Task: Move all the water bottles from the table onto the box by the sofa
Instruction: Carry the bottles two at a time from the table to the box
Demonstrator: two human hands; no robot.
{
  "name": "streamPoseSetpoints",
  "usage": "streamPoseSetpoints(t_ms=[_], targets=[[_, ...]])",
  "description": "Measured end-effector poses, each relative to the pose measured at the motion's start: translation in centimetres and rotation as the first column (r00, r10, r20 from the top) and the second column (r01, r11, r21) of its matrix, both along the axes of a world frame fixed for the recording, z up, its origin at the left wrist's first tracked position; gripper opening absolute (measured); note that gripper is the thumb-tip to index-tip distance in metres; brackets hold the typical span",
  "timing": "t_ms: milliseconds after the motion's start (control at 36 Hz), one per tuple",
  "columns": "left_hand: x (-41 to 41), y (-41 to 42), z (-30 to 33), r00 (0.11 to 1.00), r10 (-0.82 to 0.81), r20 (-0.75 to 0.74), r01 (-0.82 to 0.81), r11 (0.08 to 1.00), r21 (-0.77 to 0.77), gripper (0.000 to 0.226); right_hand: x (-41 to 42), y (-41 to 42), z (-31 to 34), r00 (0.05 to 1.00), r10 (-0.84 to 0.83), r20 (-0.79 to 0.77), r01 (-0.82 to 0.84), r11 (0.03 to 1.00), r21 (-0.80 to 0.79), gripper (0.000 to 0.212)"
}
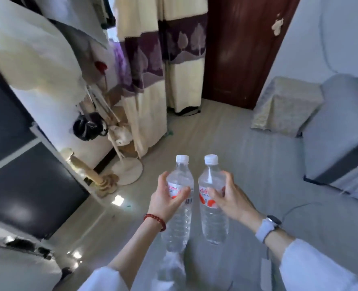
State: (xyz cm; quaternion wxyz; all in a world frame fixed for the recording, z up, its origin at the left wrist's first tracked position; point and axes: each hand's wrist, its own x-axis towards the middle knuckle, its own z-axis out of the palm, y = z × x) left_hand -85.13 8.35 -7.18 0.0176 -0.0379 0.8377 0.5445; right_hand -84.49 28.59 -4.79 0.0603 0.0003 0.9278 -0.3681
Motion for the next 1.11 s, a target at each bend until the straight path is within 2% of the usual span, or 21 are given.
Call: streamPoseSetpoints(t_ms=[222,306,417,528,583,806,972,1111], targets=[[-20.7,5.0,1.5,0.973,-0.197,-0.116,0.162,0.952,-0.258,0.072,-16.7,7.1,0.9,0.975,-0.222,0.022,0.222,0.975,0.016,0.062],[-27.6,8.7,1.9,0.95,-0.277,-0.147,0.221,0.924,-0.312,0.073,-21.4,10.5,1.5,0.957,-0.288,0.038,0.29,0.957,-0.029,0.062],[-36.6,15.2,1.3,0.923,-0.349,-0.165,0.289,0.907,-0.306,0.076,-27.7,15.8,1.3,0.926,-0.376,0.044,0.378,0.92,-0.104,0.062],[-45.4,23.1,0.7,0.904,-0.393,-0.171,0.322,0.886,-0.334,0.073,-34.7,22.5,0.2,0.894,-0.447,-0.009,0.446,0.893,-0.064,0.048],[-49.7,27.4,0.4,0.9,-0.398,-0.176,0.323,0.882,-0.343,0.07,-38.4,26.1,-0.3,0.885,-0.466,-0.023,0.465,0.884,-0.041,0.047],[-65.6,43.5,2.1,0.895,-0.427,-0.129,0.377,0.879,-0.294,0.069,-53.7,41.3,0.7,0.862,-0.506,-0.029,0.507,0.86,0.05,0.066],[-76.0,52.3,3.5,0.881,-0.456,-0.121,0.418,0.874,-0.249,0.073,-63.9,50.2,0.7,0.844,-0.536,-0.03,0.537,0.843,0.035,0.071],[-85.8,59.4,2.1,0.867,-0.485,-0.113,0.451,0.861,-0.234,0.069,-73.6,57.8,-1.0,0.853,-0.521,-0.013,0.521,0.853,-0.017,0.067]])
